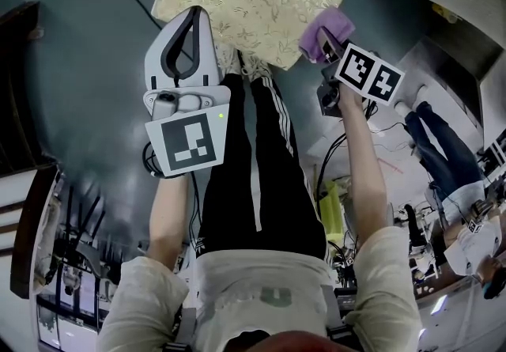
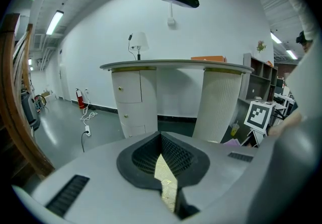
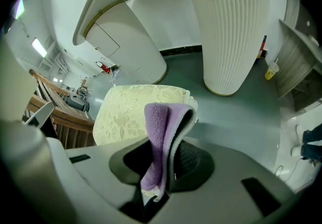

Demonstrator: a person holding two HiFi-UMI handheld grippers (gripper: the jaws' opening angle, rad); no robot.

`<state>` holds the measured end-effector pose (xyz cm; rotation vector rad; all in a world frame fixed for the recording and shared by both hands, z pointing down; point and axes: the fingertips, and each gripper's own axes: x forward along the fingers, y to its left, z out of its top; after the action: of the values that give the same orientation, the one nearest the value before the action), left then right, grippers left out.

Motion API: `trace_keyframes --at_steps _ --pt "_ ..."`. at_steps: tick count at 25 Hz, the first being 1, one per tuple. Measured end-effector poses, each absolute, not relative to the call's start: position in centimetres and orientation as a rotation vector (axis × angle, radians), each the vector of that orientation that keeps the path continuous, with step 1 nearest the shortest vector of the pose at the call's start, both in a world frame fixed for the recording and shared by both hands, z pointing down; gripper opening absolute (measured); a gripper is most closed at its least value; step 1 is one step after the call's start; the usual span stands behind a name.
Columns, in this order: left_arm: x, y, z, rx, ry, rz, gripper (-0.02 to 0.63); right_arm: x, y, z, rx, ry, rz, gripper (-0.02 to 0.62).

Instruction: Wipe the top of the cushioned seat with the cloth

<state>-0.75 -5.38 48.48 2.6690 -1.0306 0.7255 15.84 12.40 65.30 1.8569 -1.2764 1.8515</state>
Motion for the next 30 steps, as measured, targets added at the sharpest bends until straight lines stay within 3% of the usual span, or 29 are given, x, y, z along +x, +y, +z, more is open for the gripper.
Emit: trace_keyframes --at_steps 9,13,21,30 --pt "-1.0 -6.3 46.9 2.687 -1.054 0.708 0.006 14.9 9.7 56.7 1.923 -1.483 1.942 0.094" --pt "-1.8 -7.1 45.3 2.687 -1.090 0.690 0.006 13.8 7.0 50.2 1.925 -1.647 1.779 0.094" --pt "-14.2 -7.8 46.0 2.624 -1.213 0.679 0.006 -0.7 2.5 47.4 1.833 -1.865 1.769 0.094" --pt "-18.4 -4.8 45.8 2.543 -1.319 0.710 0.006 -11.9 -2.0 50.1 1.596 -2.053 1.955 0.094"
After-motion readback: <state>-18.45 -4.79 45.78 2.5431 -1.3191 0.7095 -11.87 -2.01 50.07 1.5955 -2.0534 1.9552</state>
